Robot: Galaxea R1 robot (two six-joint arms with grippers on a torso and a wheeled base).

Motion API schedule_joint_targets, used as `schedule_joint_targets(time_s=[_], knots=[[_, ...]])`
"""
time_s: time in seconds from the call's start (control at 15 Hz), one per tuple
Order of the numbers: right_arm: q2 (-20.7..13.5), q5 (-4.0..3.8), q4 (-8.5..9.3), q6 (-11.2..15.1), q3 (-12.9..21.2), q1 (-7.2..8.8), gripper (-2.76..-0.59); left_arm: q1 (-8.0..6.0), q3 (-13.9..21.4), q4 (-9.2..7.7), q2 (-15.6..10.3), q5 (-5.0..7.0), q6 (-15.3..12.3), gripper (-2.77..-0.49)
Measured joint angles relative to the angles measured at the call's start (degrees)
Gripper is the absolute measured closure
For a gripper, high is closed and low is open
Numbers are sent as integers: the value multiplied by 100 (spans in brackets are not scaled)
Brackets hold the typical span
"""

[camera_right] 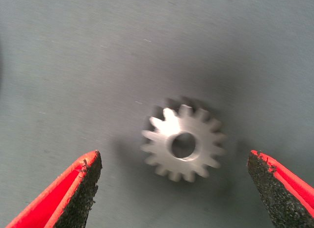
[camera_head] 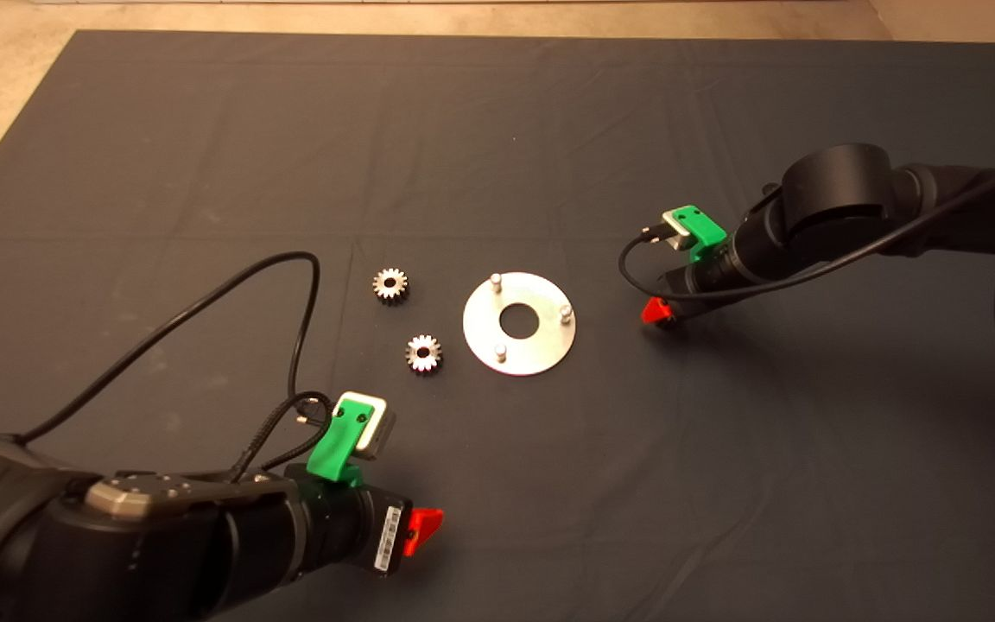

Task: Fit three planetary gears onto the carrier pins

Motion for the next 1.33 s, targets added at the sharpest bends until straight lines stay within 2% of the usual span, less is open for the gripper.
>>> schedule_joint_targets(time_s=[0.4,0.73,1.07,1.2,1.33], knots=[[39,3,0,0,-62,-22,-221,0,0,25,0,-2,0,-235],[-20,-10,-2,-5,-68,-194,-217,13,0,72,-2,0,0,-235],[-18,-4,-7,-5,-73,-192,-212,15,0,78,-2,-2,0,-235],[-18,2,-7,-5,-92,-193,-199,15,0,78,-2,-2,0,-235],[-18,2,-7,-5,-167,-192,-199,15,0,78,-2,-2,0,-235]])
